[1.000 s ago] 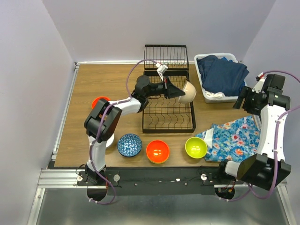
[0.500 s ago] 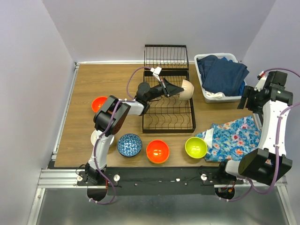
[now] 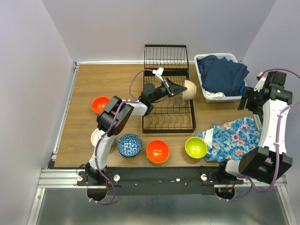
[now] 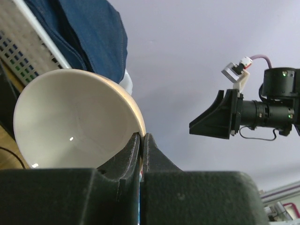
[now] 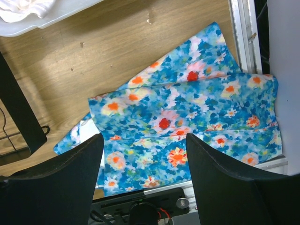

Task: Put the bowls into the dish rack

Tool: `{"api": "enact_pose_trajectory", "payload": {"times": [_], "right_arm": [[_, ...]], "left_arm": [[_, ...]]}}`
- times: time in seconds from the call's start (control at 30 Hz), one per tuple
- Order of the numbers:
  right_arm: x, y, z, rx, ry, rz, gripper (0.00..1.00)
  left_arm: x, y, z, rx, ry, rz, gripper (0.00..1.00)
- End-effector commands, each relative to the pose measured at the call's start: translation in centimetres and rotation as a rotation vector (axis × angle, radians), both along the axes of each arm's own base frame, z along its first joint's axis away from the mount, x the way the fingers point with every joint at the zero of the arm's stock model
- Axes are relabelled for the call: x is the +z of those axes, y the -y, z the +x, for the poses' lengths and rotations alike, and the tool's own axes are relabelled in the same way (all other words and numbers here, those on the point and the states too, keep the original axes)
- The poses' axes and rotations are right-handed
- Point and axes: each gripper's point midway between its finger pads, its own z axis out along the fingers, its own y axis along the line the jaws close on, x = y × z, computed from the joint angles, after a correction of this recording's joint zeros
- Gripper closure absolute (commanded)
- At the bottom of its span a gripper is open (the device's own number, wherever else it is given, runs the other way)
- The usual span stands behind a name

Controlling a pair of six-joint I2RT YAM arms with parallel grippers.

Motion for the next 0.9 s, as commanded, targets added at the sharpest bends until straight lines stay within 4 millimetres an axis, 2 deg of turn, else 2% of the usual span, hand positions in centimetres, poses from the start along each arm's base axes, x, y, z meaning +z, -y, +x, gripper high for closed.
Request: {"api": "enact_pose_trajectory", "payload": {"times": [0.0, 0.47, 0.57, 0.73, 0.87], "right_arm": [[0.1, 0.6, -0.1, -0.01, -0.012, -0.013, 0.22], [-0.4, 0.8, 0.4, -0.011, -0.027, -0.01, 0.22], [-0.5, 0.9, 0.4, -0.009, -0.03, -0.009, 0.22], [-0.5, 1.1, 0.2, -0.011, -0.039, -0.022, 0.22], [-0.7, 1.1, 0.3, -0.007, -0.047, -0.021, 0.22]], "left_arm": [[1.4, 0.1, 0.6, 0.054, -0.012, -0.042, 1.0], [-2.1, 0.8, 1.2, 0.049, -0.12, -0.003, 1.0], [-2.5, 1.2, 0.6, 0.0, -0.133, -0.03, 1.0], [-1.1, 0.7, -0.7, -0.049, -0.12, -0.105, 1.0], [-1.9, 0.3, -1.2, -0.053, -0.163, -0.12, 1.0]]}}
